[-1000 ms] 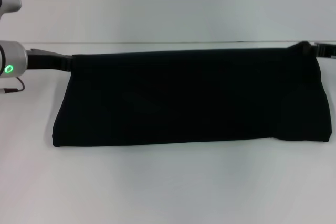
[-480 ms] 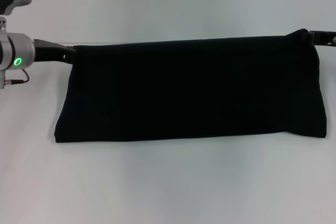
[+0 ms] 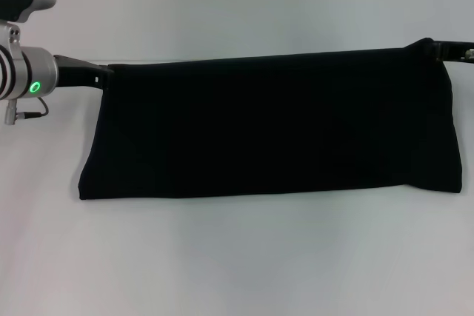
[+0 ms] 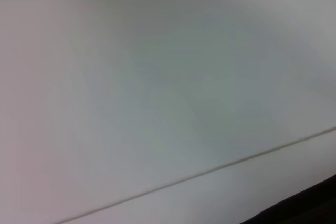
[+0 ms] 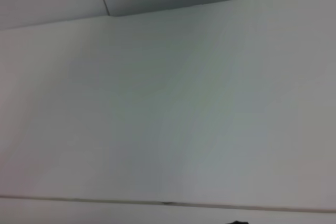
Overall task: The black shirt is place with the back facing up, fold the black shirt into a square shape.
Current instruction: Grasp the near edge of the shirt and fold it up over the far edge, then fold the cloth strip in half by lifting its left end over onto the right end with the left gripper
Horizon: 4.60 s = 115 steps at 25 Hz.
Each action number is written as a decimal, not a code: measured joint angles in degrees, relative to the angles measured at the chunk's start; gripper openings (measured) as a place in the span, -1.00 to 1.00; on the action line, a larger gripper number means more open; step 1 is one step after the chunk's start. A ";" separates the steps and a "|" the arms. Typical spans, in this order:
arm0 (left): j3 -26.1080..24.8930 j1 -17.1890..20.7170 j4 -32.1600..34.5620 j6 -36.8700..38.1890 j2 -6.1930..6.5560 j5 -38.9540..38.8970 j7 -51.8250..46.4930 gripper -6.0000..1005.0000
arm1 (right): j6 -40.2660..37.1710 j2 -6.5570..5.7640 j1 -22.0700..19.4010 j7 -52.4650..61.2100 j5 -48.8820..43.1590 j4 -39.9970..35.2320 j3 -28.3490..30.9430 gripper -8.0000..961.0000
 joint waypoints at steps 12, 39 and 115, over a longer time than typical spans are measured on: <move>0.05 0.00 -0.67 -0.52 -0.01 -0.05 -0.16 -0.88 | 2.18 0.32 0.38 -0.19 0.03 0.62 -1.40 -0.62; -0.31 5.77 15.36 23.18 -1.60 -2.17 -7.70 0.50 | -18.75 -3.24 -5.48 8.98 0.93 -8.20 -0.74 0.40; -0.02 19.42 18.12 30.09 -3.85 -4.28 -0.89 -0.97 | -26.71 -2.91 -12.50 14.53 -5.46 -4.77 -0.91 0.36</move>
